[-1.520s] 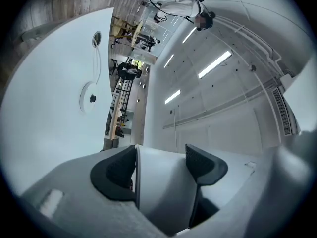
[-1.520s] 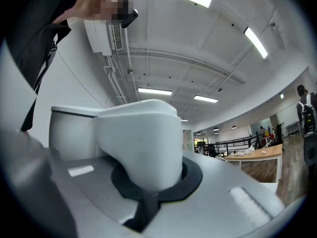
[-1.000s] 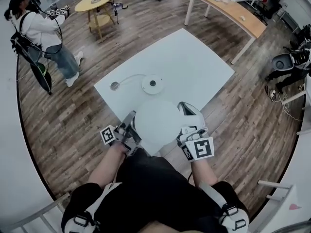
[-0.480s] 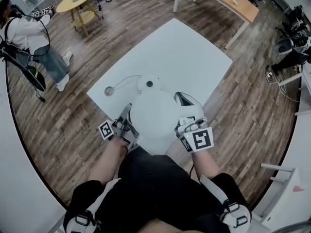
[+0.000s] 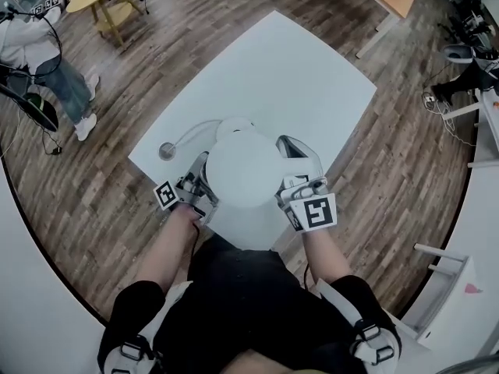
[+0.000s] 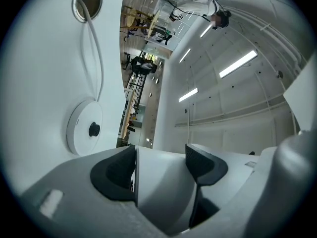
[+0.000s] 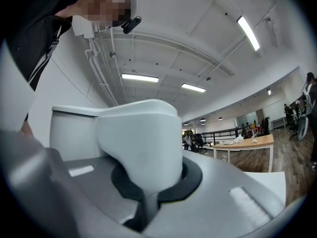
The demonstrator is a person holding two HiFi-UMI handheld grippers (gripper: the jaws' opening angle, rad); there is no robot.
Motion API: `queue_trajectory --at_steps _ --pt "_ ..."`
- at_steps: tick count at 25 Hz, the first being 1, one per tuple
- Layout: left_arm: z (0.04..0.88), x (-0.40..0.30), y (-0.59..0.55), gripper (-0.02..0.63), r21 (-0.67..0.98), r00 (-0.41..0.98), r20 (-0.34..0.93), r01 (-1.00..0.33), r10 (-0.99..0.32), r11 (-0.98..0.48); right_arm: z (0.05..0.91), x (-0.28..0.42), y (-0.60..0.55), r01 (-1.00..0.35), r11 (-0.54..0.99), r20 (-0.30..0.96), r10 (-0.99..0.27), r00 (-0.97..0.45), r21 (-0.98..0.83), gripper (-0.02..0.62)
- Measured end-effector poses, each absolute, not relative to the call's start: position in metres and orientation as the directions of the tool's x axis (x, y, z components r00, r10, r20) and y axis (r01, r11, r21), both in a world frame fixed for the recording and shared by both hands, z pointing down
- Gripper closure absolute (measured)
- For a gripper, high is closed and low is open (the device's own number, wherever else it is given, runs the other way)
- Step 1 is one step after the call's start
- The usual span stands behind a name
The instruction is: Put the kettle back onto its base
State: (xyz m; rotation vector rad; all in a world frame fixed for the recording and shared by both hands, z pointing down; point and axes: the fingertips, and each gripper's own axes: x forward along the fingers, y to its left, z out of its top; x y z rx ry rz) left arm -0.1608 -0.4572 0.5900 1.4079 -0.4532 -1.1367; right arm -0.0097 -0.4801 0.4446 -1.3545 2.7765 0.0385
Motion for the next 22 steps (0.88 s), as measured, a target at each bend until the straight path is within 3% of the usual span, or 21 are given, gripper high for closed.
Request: queue_trajectory --at_steps 16,22 --pt "0.633 -0.172 -0.555 0.288 0.946 0.555 -0.283 0.298 -0.782 -0.131 0.483 -0.018 -0.567 -0.856 0.517 -0.033 -0.856 -0.517 -0.003 0.591" --pt "0.647 -0.168 -0.576 0.287 0.973 0.556 -0.186 0.218 -0.81 -0.074 0.495 -0.011 -0.584 -0.888 0.46 -0.025 -0.888 -0.46 0.004 0.591"
